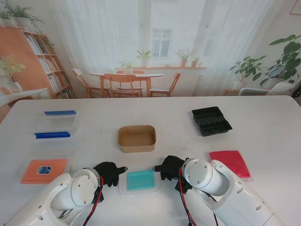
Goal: Pair container bodies with their lids
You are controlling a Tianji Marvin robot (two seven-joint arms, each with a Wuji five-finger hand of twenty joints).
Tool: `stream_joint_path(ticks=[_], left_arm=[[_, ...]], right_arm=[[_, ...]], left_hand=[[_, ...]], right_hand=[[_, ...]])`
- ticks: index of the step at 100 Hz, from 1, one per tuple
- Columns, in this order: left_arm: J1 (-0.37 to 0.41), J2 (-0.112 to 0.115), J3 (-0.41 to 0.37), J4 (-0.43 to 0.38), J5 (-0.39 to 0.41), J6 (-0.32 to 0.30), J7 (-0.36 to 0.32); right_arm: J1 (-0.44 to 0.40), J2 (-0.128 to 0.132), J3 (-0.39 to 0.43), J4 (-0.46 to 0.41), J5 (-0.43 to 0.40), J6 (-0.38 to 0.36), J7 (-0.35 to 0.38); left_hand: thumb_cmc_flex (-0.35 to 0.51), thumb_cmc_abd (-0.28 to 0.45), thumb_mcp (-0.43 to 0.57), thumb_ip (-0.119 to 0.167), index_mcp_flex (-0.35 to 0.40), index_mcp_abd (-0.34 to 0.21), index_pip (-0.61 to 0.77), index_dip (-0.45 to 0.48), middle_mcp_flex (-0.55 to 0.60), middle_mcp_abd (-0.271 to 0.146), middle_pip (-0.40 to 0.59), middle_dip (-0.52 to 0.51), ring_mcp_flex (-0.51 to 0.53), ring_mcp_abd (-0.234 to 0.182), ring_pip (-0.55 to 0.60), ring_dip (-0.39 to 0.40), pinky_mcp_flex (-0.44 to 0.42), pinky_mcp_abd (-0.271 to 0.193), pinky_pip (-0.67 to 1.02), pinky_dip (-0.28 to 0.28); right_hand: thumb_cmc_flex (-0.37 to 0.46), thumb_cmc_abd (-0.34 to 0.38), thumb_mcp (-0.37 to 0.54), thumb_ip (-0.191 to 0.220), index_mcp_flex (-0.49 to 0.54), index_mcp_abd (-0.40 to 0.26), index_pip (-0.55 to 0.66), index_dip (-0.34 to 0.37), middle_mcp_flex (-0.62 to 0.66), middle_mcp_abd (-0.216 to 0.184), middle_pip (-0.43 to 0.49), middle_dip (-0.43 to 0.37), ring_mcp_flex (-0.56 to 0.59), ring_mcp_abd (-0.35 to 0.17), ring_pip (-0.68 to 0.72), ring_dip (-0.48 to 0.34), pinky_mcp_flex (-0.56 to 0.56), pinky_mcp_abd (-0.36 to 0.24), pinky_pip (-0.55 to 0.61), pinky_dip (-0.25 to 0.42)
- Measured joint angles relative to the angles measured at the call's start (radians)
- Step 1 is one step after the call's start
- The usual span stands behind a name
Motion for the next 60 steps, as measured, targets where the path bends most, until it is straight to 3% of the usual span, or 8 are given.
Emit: stream_joint_path(ticks=[40,60], left_arm=[[0.032,-0.022,-0.033,0.012,-0.026,-0.034,0.064],[0.049,-0.022,-0.051,0.001,-0.037,-0.052,0.072]], right_arm=[[-0.025,-0.008,0.021,-0.007,0.025,-0.01,-0.026],[-0.034,-0.011,0.033,-0.01,0.054,-0.015,-0.027]], left_hand=[[0.0,0.0,0.0,0.0,0.0,0.01,0.024,-0.015,-0.003,0.01,-0.012,-0.012,-0.011,0.011,-0.012,0.0,-0.015,0.009,-0.001,0.008],[0.0,0.0,0.0,0.0,-0.004,0.036,-0.049,-0.018,-0.015,0.032,-0.032,-0.014,-0.021,0.024,-0.016,0.0,-0.024,0.02,-0.001,0.014]], right_hand=[[0.0,0.0,0.0,0.0,-0.006,0.012,-0.024,-0.015,-0.003,0.004,0.0,0.0,0.0,0.002,0.0,0.0,0.0,0.0,0.0,0.0],[0.0,0.0,0.0,0.0,-0.007,0.017,-0.025,-0.015,-0.004,0.007,0.0,0.0,0.0,0.003,0.0,0.0,0.0,0.0,0.0,0.0]])
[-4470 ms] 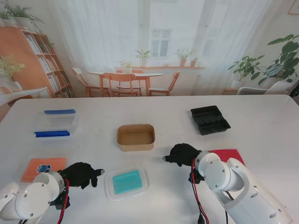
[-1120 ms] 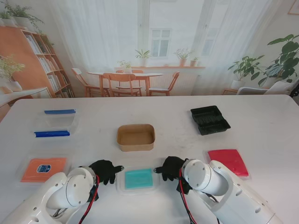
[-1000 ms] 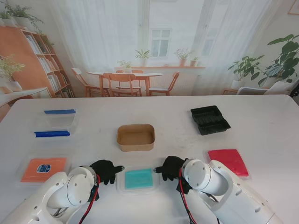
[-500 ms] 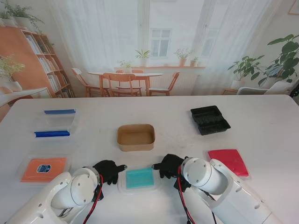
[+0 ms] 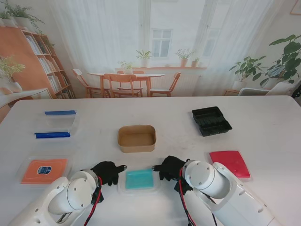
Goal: Pair container bodies with their lids
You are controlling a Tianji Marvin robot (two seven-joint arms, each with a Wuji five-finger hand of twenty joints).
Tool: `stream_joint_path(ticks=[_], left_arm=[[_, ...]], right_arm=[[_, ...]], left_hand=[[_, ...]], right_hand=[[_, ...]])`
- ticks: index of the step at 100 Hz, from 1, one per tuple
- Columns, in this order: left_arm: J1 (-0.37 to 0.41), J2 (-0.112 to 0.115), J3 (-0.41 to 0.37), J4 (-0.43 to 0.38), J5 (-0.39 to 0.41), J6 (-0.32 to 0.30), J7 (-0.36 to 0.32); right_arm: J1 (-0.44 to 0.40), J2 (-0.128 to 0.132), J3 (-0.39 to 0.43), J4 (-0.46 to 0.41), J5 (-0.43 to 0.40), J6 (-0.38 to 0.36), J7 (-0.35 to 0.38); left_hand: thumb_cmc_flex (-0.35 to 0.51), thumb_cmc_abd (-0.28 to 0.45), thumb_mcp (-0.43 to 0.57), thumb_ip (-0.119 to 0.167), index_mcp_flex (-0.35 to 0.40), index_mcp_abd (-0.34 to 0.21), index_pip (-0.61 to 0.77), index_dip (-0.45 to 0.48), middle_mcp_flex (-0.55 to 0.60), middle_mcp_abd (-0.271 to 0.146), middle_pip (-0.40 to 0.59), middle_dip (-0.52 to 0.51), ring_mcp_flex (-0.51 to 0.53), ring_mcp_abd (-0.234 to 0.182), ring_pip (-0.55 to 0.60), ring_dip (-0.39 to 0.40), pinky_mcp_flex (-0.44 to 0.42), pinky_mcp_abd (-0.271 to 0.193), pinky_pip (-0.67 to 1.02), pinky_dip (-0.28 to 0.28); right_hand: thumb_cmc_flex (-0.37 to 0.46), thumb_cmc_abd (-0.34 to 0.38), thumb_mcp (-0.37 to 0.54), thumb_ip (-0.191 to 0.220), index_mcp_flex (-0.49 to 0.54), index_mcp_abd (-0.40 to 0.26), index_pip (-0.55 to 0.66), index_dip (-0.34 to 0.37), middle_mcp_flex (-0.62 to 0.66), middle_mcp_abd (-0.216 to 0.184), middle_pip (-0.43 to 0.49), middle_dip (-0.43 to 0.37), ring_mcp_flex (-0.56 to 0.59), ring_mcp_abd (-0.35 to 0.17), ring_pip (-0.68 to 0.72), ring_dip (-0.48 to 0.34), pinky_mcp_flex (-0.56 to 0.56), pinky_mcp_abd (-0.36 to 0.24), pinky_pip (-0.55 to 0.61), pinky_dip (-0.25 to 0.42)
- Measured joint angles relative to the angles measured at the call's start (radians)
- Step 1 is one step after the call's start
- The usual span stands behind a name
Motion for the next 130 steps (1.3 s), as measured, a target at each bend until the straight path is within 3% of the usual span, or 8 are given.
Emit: stream_joint_path(ticks=[42,76,130], left_arm=[[0.03,-0.002,-0.028,-0.021,-0.008,-0.033,0.019],[0.064,-0.007,-0.057,-0.044,-0.013,-0.053,0.037],[0.104,-0.009,-0.094,-0.085,-0.026,-0.07,0.043]], right_arm=[[-0.045,0.0,0.027,-0.029,0.007,-0.017,-0.004],[-0.06,-0.001,0.039,-0.034,0.015,-0.036,-0.015],[-0.091,-0.002,0.067,-0.071,0.034,-0.054,-0.02]], left_hand=[[0.0,0.0,0.0,0.0,-0.007,0.025,-0.147,-0.024,-0.011,0.012,-0.006,-0.001,0.0,0.005,-0.002,0.0,0.0,0.005,0.0,0.01],[0.0,0.0,0.0,0.0,-0.022,0.051,-0.28,-0.095,-0.015,0.015,-0.01,-0.001,-0.001,0.005,-0.003,0.0,0.0,0.005,-0.001,0.011],[0.0,0.0,0.0,0.0,-0.022,0.064,-0.295,-0.096,-0.015,0.025,-0.012,-0.001,-0.001,0.012,-0.006,0.0,0.0,0.013,-0.001,0.013]], right_hand=[[0.0,0.0,0.0,0.0,-0.001,0.006,0.0,-0.001,-0.001,0.004,0.0,0.0,-0.001,0.004,0.0,0.0,0.0,0.001,0.001,0.0],[0.0,0.0,0.0,0.0,-0.001,0.007,-0.007,-0.002,-0.001,0.005,0.0,0.0,-0.001,0.005,0.0,0.0,0.0,0.002,0.001,0.0],[0.0,0.0,0.0,0.0,-0.002,0.011,-0.007,-0.002,-0.001,0.007,0.0,0.0,-0.001,0.007,0.0,0.0,-0.001,0.004,0.002,0.0]])
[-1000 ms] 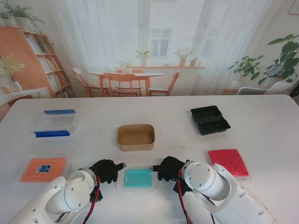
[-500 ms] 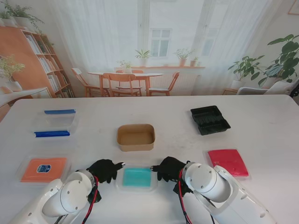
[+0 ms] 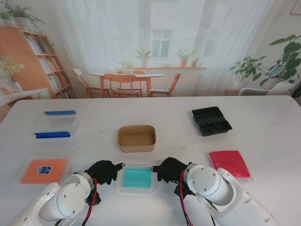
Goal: Pair container bodies with their lids
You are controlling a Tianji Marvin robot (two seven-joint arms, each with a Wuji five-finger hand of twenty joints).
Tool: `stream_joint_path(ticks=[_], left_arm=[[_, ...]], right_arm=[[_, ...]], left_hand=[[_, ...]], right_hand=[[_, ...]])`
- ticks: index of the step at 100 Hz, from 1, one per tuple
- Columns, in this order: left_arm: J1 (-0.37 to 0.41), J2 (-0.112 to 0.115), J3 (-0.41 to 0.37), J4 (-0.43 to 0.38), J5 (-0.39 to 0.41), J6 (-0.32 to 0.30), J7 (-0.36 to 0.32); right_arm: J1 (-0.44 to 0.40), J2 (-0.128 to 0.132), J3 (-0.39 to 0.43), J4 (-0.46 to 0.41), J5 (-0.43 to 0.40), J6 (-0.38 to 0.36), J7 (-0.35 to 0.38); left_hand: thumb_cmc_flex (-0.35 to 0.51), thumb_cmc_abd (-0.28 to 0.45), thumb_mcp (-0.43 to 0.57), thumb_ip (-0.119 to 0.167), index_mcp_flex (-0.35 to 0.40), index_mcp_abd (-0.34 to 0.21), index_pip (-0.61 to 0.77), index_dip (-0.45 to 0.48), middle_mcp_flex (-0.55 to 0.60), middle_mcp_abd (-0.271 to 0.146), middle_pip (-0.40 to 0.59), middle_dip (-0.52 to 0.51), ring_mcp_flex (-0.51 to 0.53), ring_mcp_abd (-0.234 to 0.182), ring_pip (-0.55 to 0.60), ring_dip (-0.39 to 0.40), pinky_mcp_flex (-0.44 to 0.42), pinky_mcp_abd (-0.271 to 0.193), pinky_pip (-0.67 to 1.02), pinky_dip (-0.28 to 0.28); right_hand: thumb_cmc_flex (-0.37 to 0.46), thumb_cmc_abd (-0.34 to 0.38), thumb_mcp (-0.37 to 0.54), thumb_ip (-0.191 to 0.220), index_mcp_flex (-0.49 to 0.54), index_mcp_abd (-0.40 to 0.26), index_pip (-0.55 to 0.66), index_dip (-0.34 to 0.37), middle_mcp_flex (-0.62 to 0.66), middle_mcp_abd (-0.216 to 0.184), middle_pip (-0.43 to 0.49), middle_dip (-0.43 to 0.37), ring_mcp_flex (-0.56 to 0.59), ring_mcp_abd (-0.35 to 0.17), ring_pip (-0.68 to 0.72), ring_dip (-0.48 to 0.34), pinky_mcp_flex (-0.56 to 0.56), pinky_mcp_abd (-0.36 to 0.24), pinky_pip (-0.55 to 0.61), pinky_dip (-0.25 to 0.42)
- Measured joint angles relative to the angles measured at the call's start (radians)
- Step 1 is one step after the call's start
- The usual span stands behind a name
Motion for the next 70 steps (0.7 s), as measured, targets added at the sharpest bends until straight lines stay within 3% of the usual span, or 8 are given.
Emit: stream_joint_path(ticks=[70], left_arm=[[0.051,-0.004,-0.057,-0.06,-0.001,-0.025,0.013]], right_arm=[[-0.015,0.0,0.019,-0.051,0.009,-0.012,-0.01]], left_hand=[[0.0,0.0,0.0,0.0,0.0,0.005,0.0,0.0,0.0,0.003,-0.001,0.0,0.0,0.003,-0.001,0.0,0.0,0.003,0.0,0.008]], right_hand=[[0.0,0.0,0.0,0.0,0.0,0.004,0.0,0.0,0.0,0.003,0.0,0.0,0.0,0.002,0.0,0.0,0.0,0.002,0.001,0.0]])
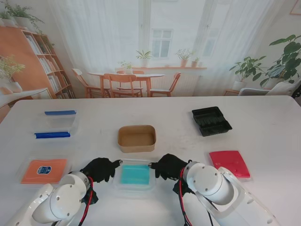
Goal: Pair container bodies with their lids
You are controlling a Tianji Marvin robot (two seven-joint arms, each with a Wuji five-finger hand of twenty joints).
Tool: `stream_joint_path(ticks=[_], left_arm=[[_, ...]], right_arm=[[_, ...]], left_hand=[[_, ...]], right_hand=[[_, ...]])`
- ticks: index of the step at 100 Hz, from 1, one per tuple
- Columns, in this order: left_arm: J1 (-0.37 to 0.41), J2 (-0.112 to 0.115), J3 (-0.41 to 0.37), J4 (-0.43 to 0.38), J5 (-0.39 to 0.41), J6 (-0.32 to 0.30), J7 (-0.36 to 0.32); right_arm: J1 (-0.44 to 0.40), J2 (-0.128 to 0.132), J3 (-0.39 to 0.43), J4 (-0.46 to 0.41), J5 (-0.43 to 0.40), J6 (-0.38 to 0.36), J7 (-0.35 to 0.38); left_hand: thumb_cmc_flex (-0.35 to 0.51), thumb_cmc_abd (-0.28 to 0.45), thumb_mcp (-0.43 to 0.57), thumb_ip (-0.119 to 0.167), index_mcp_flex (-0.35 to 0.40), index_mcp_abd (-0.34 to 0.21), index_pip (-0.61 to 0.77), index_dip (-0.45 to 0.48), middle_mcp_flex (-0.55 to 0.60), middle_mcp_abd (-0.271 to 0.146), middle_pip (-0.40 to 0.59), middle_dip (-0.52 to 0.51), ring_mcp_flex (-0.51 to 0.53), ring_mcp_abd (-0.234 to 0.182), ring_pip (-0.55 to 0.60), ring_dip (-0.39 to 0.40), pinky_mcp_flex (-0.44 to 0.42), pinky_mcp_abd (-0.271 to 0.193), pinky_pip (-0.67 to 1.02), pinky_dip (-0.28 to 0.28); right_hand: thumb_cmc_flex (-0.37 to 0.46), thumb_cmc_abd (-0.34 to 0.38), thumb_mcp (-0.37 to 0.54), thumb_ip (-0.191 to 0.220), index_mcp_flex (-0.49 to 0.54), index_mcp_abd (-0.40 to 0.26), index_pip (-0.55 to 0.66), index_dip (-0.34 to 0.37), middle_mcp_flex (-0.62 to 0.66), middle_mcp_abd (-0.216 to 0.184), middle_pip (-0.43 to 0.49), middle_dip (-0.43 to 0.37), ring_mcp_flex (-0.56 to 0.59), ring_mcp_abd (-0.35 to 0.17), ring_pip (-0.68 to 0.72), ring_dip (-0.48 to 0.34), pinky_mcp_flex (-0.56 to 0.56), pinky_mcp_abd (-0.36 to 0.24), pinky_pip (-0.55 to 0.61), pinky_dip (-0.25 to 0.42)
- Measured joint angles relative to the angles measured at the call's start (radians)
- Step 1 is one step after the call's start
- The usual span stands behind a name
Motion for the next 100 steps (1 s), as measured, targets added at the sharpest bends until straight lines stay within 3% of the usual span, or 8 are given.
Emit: stream_joint_path(ticks=[59,100], left_arm=[[0.011,-0.002,-0.026,-0.021,0.004,-0.017,0.001],[-0.014,-0.003,-0.033,-0.025,0.002,-0.02,0.001]], right_arm=[[0.005,-0.001,0.006,-0.024,0.01,0.002,-0.004],[0.054,-0.003,0.0,-0.027,0.027,0.016,0.001]], left_hand=[[0.0,0.0,0.0,0.0,0.0,0.0,0.0,0.0,0.0,0.0,0.0,0.0,0.0,0.0,0.0,0.0,0.0,0.0,0.0,0.0],[0.0,0.0,0.0,0.0,0.0,0.003,-0.001,0.0,0.0,0.001,0.0,0.0,0.0,0.001,0.0,0.0,0.0,0.001,0.0,0.0]], right_hand=[[0.0,0.0,0.0,0.0,0.0,0.0,0.0,0.0,0.0,0.0,0.0,0.0,0.0,0.0,0.0,0.0,0.0,0.0,0.0,0.0],[0.0,0.0,0.0,0.0,0.0,0.0,0.0,0.0,0.0,0.0,0.0,0.0,0.0,0.0,0.0,0.0,0.0,0.0,0.0,0.0]])
